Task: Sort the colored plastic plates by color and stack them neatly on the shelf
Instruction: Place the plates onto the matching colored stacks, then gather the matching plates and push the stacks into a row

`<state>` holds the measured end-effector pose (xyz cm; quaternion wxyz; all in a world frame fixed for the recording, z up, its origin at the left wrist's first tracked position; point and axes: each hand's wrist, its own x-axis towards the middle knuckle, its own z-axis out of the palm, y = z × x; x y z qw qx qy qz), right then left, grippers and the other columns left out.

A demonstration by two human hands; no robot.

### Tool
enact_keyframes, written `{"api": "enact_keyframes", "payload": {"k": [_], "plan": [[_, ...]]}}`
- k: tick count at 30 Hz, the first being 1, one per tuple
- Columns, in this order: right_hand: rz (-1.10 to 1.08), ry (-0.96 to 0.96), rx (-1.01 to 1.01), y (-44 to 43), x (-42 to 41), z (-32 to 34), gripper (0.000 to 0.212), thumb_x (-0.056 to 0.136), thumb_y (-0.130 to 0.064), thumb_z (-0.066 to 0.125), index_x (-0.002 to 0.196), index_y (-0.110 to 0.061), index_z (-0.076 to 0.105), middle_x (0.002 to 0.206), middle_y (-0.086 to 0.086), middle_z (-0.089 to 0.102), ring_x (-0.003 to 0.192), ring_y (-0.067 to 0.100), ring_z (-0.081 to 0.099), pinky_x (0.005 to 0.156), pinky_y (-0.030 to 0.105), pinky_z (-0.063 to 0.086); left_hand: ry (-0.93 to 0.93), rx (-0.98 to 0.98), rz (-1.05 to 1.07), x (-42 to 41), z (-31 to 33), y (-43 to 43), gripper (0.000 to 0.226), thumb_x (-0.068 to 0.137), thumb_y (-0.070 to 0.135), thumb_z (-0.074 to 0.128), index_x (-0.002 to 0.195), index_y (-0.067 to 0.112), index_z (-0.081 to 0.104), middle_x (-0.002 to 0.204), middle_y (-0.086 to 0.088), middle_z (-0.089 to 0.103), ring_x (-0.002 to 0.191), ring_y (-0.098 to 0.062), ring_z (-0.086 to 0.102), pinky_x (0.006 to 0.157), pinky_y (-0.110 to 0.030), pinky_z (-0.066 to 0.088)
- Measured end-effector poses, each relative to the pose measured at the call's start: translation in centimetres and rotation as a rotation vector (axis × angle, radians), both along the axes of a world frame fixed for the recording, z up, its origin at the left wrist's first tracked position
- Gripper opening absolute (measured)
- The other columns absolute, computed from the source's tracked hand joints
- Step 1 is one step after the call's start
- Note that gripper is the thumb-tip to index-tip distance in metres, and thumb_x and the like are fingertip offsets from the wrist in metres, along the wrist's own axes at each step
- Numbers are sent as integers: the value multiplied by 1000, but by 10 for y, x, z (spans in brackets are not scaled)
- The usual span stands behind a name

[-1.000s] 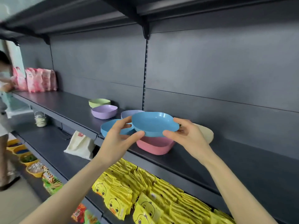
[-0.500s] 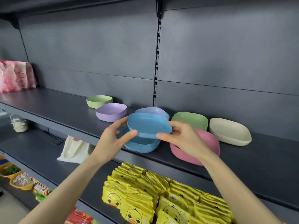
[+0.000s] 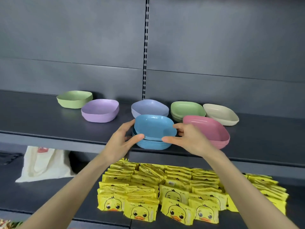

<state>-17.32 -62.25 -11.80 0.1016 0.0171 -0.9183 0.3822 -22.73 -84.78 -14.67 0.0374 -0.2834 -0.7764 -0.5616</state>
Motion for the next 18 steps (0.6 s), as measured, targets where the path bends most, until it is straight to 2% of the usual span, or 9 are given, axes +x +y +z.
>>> {"api": "enact_keyframes", "payload": {"k": [3,5,6,8,10,12,13,15,18], "plan": [[-19,1,24,-7,1,0,112,48,-76,66,133,-6,50,129,3,59,118,20,55,101,42,45,26,-1,-32,-5,-5,-4,60,76,39,59,132,33,39,138,8,38,123,4,41,94,-11,45],[-41,2,51,-11,3,0,94,60,-66,71,130,-7,52,124,0,60,114,20,57,99,41,46,34,-8,-43,-7,-8,-5,54,80,34,61,130,36,40,134,11,41,121,9,43,88,-6,45],[-46,13,74,-12,4,1,90,61,-67,70,127,-8,54,121,-2,60,112,21,58,98,41,47,32,0,-49,-8,-8,-6,50,83,29,62,126,40,40,131,15,43,117,15,43,85,-5,45],[-46,21,111,-12,5,1,103,53,-82,61,126,-10,55,125,-4,58,114,21,57,96,43,49,26,13,-60,-8,-7,-8,52,85,21,64,121,47,36,127,23,42,112,22,43,83,-5,45],[-25,-10,141,-11,4,2,104,53,-83,60,128,-12,54,130,-4,55,116,21,55,96,43,48,53,-24,-71,-10,-6,-9,54,84,22,64,130,37,40,132,20,41,116,13,45,87,-6,45],[-33,-13,184,-17,9,9,84,68,-64,68,129,-9,54,127,-2,56,114,20,55,97,42,48,82,-77,-48,-11,-4,-10,58,84,24,63,138,19,42,136,16,37,120,4,41,88,-4,43],[-43,-26,200,-18,10,11,76,73,-54,69,131,-8,53,126,-1,56,114,20,54,98,40,47,96,-98,-36,-10,-3,-11,60,84,25,63,139,16,41,135,15,36,121,3,40,88,-2,42],[-59,-45,231,-19,11,12,69,77,-48,69,130,-7,52,122,1,56,113,20,53,96,37,46,125,-142,-34,-9,-1,-12,60,85,26,63,140,16,41,132,17,36,121,3,38,85,1,40],[-79,-77,284,-17,8,13,50,79,-50,67,110,-12,59,95,-4,58,91,18,54,73,28,44,159,-212,-55,-8,6,-13,57,86,29,61,139,18,42,130,21,36,120,4,38,88,-3,38]]}}
